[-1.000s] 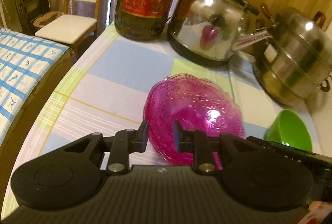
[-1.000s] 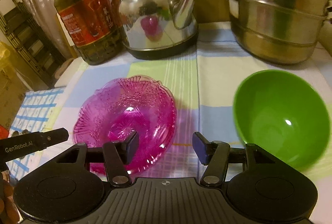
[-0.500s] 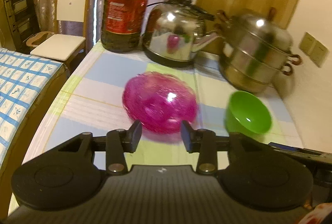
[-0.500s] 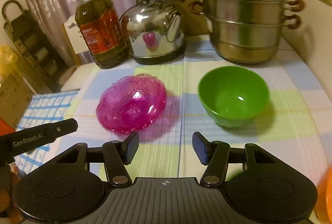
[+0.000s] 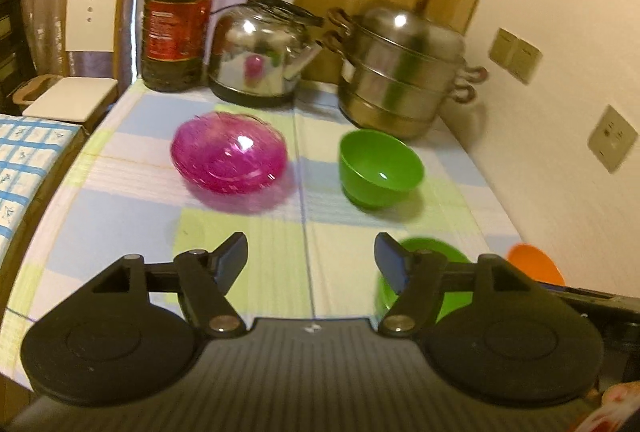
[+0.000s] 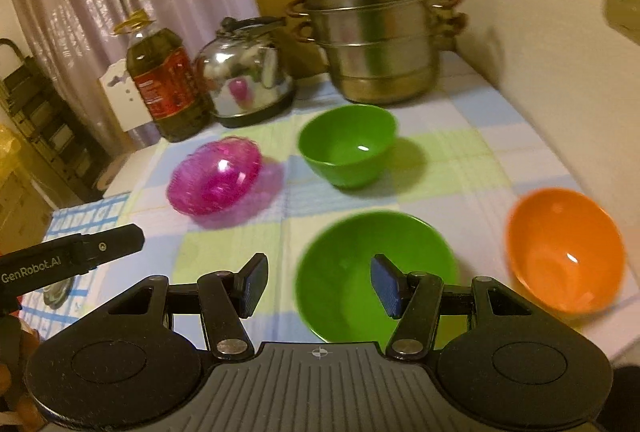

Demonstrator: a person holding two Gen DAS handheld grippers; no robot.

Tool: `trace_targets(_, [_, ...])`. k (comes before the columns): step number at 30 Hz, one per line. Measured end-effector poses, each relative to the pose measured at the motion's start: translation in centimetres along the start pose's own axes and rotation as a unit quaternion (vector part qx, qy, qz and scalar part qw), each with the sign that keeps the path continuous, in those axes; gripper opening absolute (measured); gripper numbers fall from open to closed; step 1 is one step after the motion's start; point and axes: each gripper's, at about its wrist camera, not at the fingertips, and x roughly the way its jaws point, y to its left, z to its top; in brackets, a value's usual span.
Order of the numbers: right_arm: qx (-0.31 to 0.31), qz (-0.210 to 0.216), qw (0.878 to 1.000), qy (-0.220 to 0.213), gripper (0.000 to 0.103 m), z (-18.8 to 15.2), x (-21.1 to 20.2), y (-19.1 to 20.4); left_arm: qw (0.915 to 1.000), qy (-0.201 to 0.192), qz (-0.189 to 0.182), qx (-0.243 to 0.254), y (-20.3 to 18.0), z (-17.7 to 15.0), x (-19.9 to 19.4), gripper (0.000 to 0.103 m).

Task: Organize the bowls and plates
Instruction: 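Withdraw both grippers up from the pink plate stack, then move both grippers to the rim of the large green bowl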

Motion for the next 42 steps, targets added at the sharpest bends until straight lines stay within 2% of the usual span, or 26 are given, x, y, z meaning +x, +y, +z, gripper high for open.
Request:
trace_targets(8, [0.03,-0.02,0.999,0.005,0.057,-2.8,-3.1,-3.5,0.9994,0.019,-0.027,0.003,-2.5,-2.8,-0.2,0.067])
trace_targets(16, [0.06,-0.036,0.997,0.021,0.057,-4.8,-3.7,-6.5,0.9984,0.046,-0.033,0.008,-3.9,-4.8,0.6,0.067])
trace_targets(36, [0.089,-0.033,0.995,0.03,0.057,-5.0,-2.3,-8.2,0.9969,0.068,-0.036,0.014,-5.2,-5.8,3.0,0.065])
trace_targets(42, [0.095,-0.033,0.994,0.034,0.057,-4.9,-1.5,-8.9,0.9963,0.077,-0.032,0.018,-5.6,-5.8,4.3,0.061])
